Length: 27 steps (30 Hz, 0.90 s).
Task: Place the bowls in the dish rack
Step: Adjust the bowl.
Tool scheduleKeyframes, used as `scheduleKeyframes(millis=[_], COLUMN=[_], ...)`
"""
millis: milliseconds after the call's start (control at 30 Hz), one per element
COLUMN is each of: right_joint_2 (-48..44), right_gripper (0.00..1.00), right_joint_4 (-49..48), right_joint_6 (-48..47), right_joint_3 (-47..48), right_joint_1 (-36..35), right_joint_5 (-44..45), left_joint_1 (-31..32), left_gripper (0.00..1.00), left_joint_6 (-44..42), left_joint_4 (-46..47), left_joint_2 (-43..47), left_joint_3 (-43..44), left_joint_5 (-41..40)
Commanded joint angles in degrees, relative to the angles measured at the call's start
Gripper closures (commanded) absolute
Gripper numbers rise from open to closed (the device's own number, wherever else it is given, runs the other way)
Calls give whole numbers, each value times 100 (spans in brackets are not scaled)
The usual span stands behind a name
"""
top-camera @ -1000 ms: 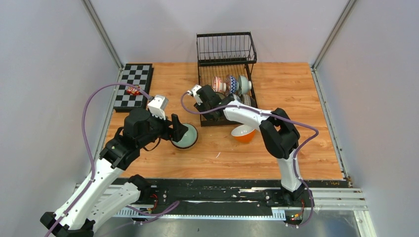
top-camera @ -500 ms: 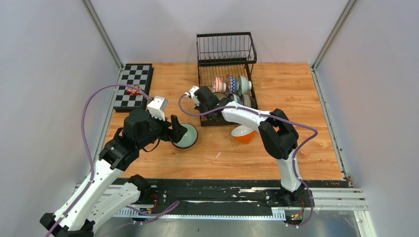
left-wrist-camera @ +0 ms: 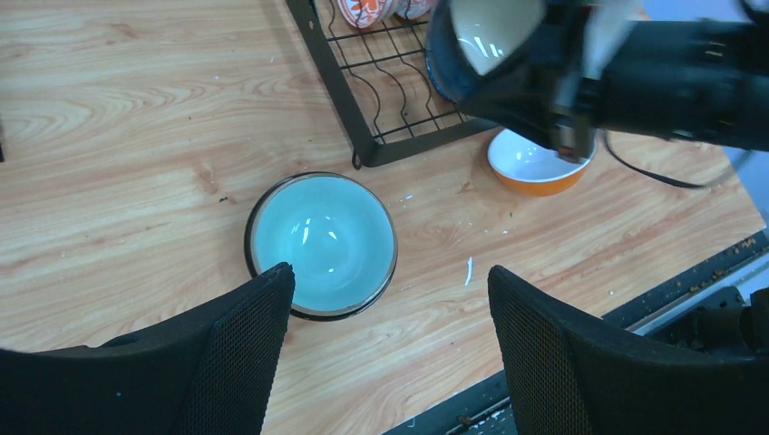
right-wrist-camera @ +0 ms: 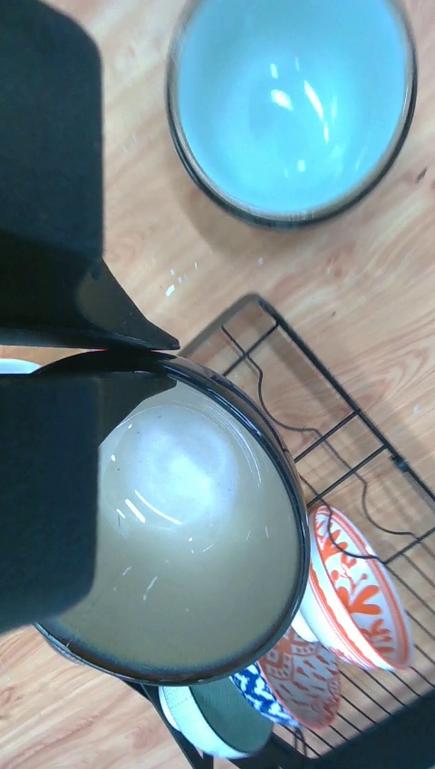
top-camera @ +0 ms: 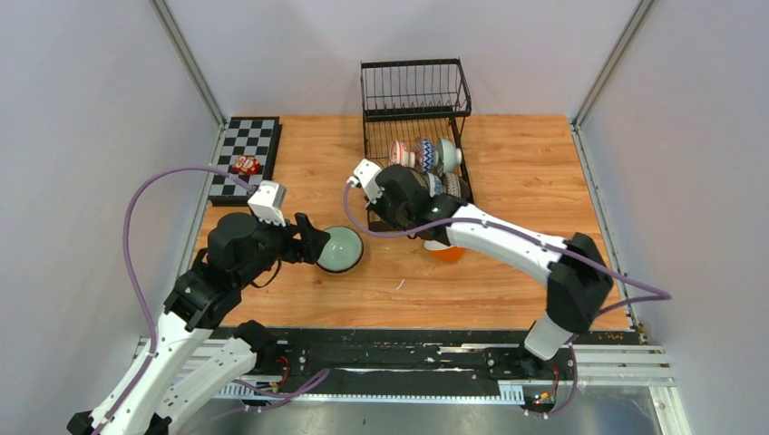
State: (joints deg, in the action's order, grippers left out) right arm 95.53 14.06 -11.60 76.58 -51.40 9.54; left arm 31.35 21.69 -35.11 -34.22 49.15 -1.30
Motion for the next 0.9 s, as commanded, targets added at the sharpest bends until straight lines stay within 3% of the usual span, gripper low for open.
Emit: scheduleKeyframes(millis=[0, 333, 633, 867], right_joint_2=[-868, -2451, -2808, -2541], right_gripper=[97, 97, 97, 97], right_joint_4=[-317, 91, 919, 1679], right_joint_6=[-368, -1857, -2798, -2988], right_joint_3=[-438, -1738, -1773, -1337], right_joint_1=[-336, -1545, -2434, -2710], right_joint_5=[-174, -1172, -1554, -1592], left_joint_1=[11, 11, 76, 1019], left_gripper=[20, 20, 21, 22], left_joint_6=[128, 322, 67, -131], left_joint_4=[-88, 123, -19, -267], left_joint_2=[69, -306, -1094, -1651], left_joint_3=[189, 414, 467, 525], left_joint_5=[-286, 594, 1777, 1275])
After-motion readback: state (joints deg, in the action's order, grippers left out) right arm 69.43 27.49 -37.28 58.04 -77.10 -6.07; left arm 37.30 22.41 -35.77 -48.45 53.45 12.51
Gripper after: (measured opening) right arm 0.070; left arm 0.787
